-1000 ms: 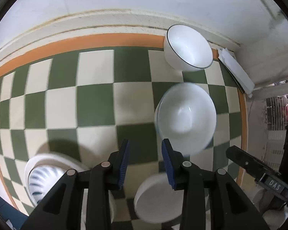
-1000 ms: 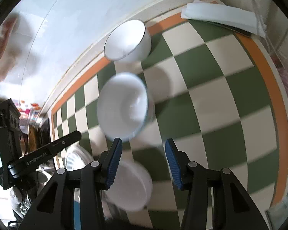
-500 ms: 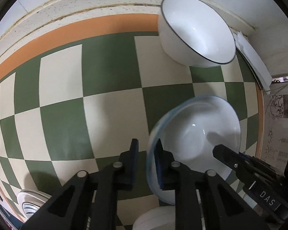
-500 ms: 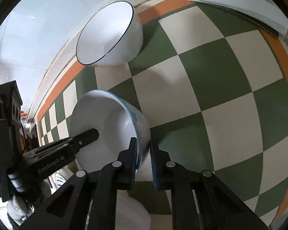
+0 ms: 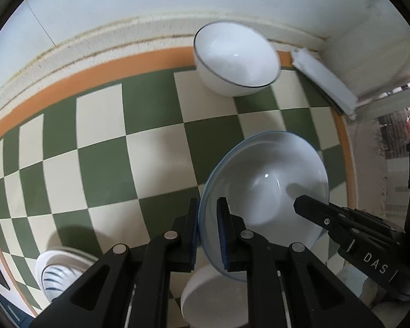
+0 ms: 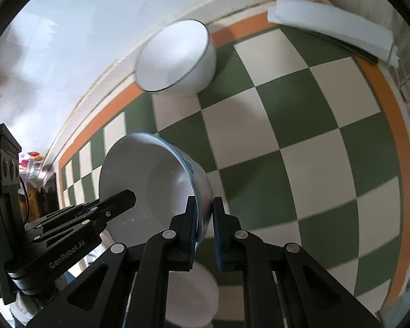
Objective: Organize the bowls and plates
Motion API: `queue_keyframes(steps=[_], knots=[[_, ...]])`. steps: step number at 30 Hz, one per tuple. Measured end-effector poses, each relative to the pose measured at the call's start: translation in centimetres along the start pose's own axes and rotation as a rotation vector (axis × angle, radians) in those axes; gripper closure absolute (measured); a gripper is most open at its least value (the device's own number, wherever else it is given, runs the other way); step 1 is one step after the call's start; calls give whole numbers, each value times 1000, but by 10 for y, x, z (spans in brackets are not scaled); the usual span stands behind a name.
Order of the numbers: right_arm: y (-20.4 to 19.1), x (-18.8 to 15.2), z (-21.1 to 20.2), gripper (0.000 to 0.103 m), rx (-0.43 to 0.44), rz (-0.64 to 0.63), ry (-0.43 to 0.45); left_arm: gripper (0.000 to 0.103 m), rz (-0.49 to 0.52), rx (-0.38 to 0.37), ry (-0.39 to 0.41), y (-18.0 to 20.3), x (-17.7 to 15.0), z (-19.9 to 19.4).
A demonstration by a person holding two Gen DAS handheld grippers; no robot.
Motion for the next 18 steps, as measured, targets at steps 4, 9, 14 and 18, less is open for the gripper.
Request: queue_keyframes(steps=[4,9,14,18], knots=[[-9,-19,-26,90,6,-16,19,92,10,-18,27,4,-15,-28],[-16,-48,-56,90,14,-26,36,92,35,-38,31,16,-36,-39],[-13,-77,-68,89,26,-30,14,92,41,-21,-1,13,-63,-44],[-12,-98,-62,89,20,-35,-19,92,53,-5,-29,10,-84,-37]])
Point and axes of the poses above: each gripper's, at about its wrist camera, not at the fingertips, and z roughly the way its jaws point, y to its right, x to its top, the point moved 2 cm from there along z, roughly the way its jaws point, and after that the axes turned 4 degrees about y, right-handed, at the moved point
